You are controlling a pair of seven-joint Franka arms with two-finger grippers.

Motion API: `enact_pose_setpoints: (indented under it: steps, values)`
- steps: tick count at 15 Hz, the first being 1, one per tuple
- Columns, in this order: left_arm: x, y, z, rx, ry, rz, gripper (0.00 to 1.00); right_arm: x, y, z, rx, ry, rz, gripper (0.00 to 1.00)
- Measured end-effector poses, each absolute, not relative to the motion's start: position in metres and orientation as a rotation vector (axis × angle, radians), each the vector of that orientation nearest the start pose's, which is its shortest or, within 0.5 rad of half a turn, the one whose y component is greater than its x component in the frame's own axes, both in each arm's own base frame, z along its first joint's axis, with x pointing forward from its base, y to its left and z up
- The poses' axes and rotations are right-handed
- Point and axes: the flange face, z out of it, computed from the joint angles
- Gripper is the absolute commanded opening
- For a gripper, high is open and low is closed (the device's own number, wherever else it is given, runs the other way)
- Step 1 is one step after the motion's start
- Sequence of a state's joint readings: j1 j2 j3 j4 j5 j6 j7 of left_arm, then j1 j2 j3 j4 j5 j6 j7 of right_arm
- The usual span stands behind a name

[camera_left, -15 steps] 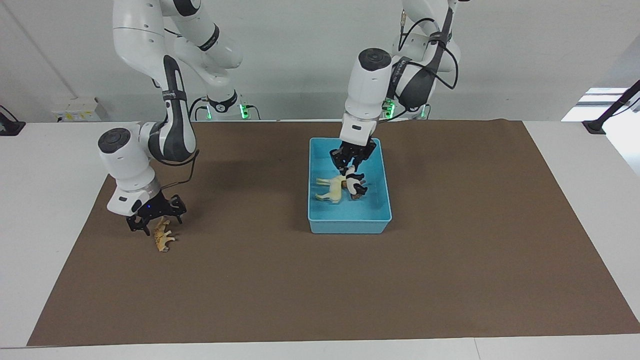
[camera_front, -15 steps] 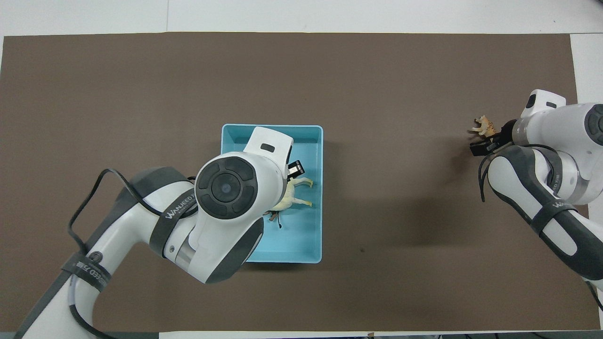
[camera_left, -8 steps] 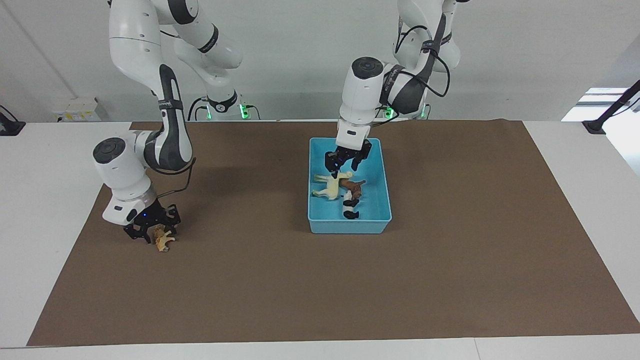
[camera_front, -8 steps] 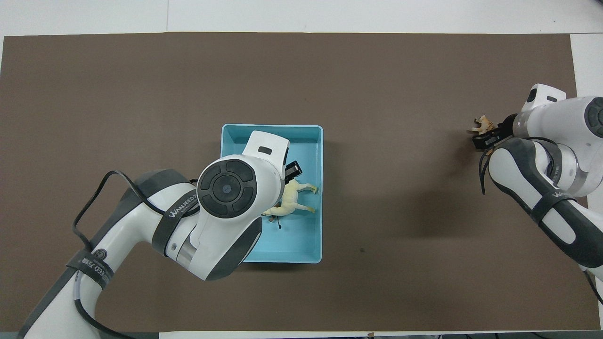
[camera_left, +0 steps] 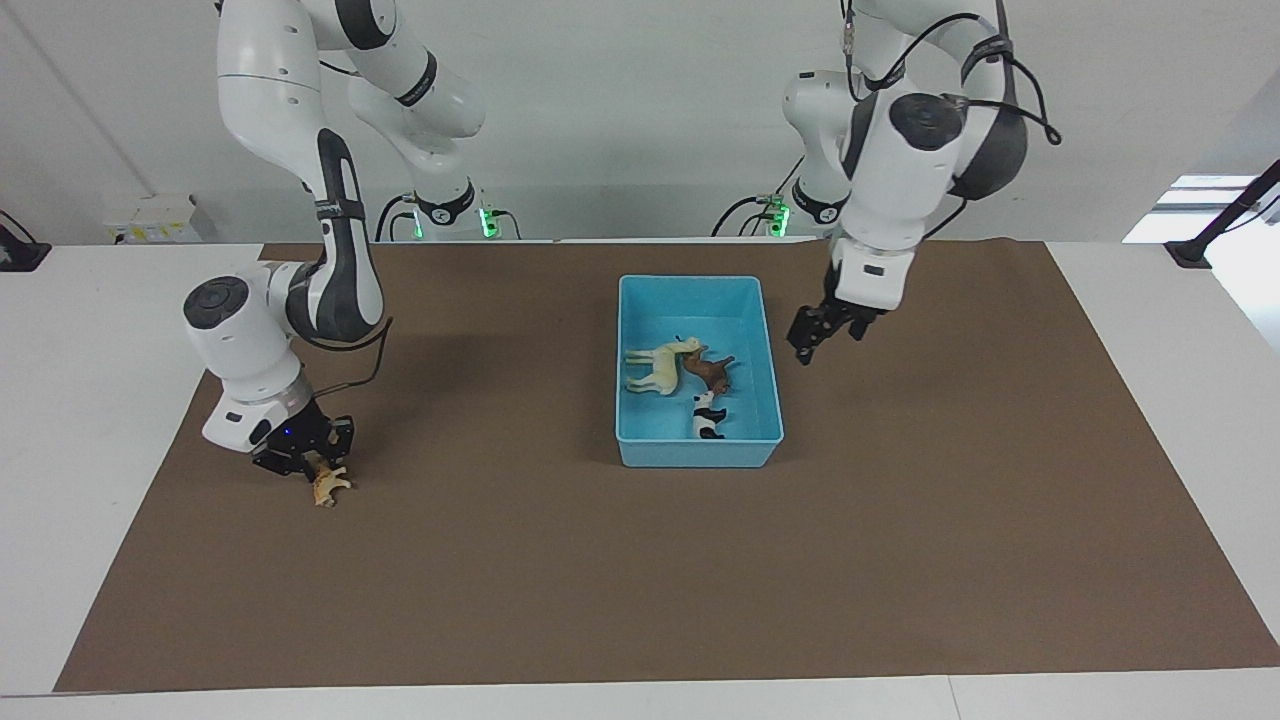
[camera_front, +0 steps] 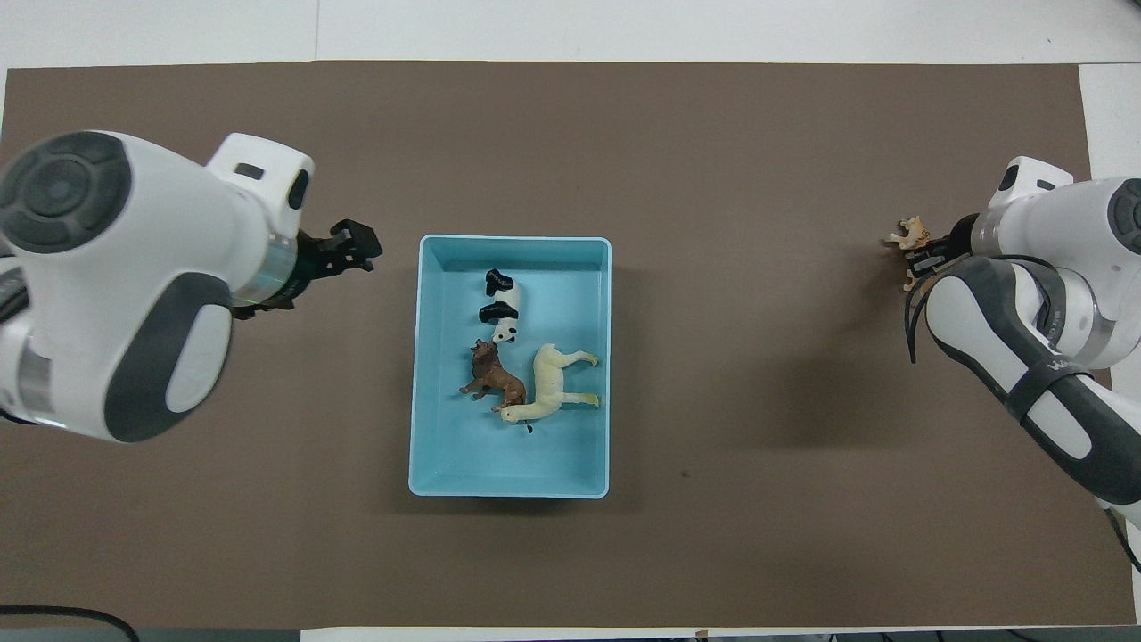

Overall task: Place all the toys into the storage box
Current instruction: 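Release the panda and withdraw the left gripper while the right gripper lifts the dog, then carry the tan dog over the box and lower it with the right gripper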

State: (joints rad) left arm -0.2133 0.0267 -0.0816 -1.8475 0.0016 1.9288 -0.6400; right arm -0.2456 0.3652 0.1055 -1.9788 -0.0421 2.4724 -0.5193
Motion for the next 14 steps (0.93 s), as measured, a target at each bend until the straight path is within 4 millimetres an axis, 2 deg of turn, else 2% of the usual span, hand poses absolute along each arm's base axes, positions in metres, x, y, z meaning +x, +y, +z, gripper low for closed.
enact_pose_setpoints:
  steps: [2,3,4,5,6,8,10,12,14]
  values:
    - [0.558,-0.112,0.531,-3.123,-0.386,-0.025,1.00,0.626,-0.078,0.315,-3.096,-0.609,-0.117,0.00]
    - [0.558,-0.088,0.545,-3.125,-0.291,0.016,1.00,0.632,-0.064,0.332,-3.094,-0.577,-0.072,0.00]
    - [0.557,-0.066,0.557,-3.128,-0.194,0.058,1.00,0.636,-0.041,0.355,-3.098,-0.533,-0.027,0.00]
    - [0.556,-0.051,0.566,-3.130,-0.113,0.086,1.00,0.638,-0.008,0.381,-3.105,-0.482,0.013,0.00]
    - [0.555,-0.041,0.569,-3.132,-0.055,0.106,1.00,0.637,0.030,0.407,-3.115,-0.423,0.050,0.00]
    - [0.556,-0.038,0.564,-3.130,-0.009,0.148,1.00,0.624,0.116,0.452,-3.139,-0.299,0.089,0.00]
    - [0.557,-0.032,0.556,-3.129,-0.013,0.189,1.00,0.602,0.211,0.481,-3.151,-0.154,0.060,0.00]
    - [0.558,-0.024,0.554,-3.130,-0.018,0.197,1.00,0.570,0.303,0.487,-3.124,-0.024,0.007,0.00]
    - [0.556,-0.020,0.561,-3.132,0.003,0.181,1.00,0.536,0.372,0.482,-3.081,0.035,-0.011,0.00]
